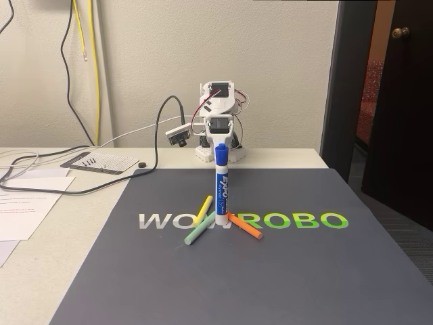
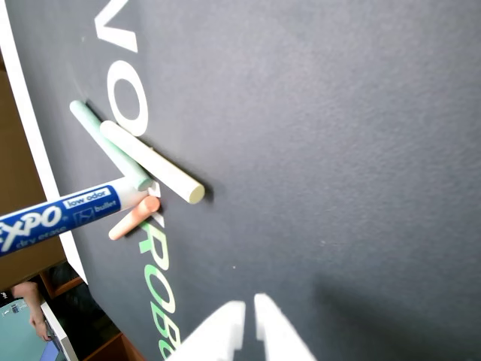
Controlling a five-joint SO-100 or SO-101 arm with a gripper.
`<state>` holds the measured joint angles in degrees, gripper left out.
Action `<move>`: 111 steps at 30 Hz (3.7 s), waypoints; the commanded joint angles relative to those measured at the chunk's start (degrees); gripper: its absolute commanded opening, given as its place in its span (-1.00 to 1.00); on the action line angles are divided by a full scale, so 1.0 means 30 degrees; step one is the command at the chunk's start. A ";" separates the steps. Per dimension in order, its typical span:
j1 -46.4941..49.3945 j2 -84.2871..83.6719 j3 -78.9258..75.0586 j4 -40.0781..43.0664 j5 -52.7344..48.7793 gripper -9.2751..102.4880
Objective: Pick up the blue marker.
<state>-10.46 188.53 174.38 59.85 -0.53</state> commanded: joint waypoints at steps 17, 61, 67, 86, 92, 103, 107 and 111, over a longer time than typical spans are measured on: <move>0.0117 0.1113 -0.0029 -0.0059 0.0615 -0.83; 0.0176 0.1113 -0.0029 -0.0088 0.0762 -0.83; 0.0176 0.1113 -0.0029 -0.0146 0.0732 -0.83; -0.0352 0.1113 -0.1611 -0.0586 -0.4600 -0.83; -0.0615 0.1113 -0.3018 -0.0615 -0.9727 -0.82; -0.0938 0.0469 -0.3281 -0.5303 -2.0947 -0.83; -0.0498 -0.1406 -0.3457 -0.7441 -2.3086 -0.83; -0.0293 -0.2256 -0.3486 -0.8701 -2.5137 -0.82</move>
<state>-11.43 183.08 166.46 36.21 -72.33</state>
